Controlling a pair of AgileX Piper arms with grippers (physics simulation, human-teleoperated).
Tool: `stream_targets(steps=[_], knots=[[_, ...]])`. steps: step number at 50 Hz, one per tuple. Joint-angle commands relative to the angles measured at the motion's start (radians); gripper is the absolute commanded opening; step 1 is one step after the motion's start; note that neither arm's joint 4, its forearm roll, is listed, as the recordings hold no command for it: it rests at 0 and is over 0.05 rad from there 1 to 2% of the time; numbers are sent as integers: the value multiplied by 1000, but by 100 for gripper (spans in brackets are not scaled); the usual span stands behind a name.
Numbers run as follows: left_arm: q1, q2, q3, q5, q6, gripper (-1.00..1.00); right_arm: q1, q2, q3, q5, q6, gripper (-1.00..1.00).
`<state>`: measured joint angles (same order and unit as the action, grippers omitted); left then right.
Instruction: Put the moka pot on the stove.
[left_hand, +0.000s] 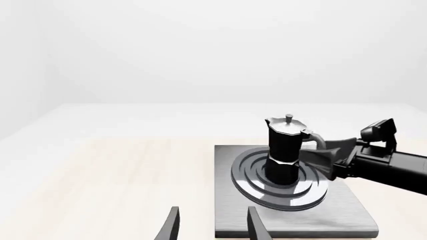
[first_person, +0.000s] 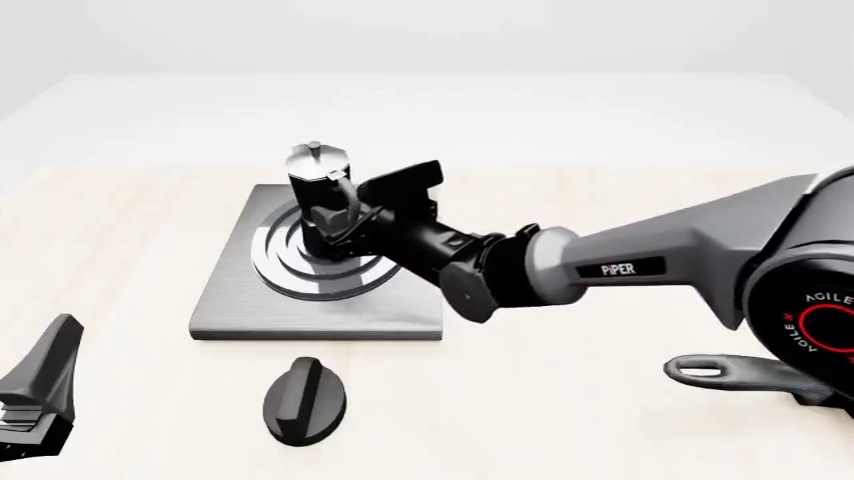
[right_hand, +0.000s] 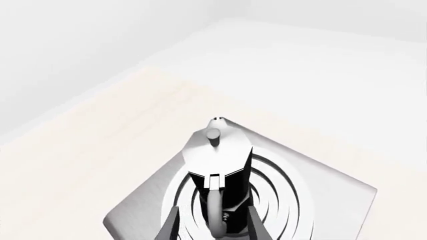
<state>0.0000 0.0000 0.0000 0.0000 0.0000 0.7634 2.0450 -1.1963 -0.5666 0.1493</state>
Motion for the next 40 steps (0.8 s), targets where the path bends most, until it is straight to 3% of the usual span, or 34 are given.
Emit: stream_targets(steps=[1, 40], knots=[[0, 0, 0, 0, 0, 100, -1, -20, 16, -1, -2, 100], [0, 0, 0, 0, 0, 100, -11, -277, 231, -29, -13, 100]])
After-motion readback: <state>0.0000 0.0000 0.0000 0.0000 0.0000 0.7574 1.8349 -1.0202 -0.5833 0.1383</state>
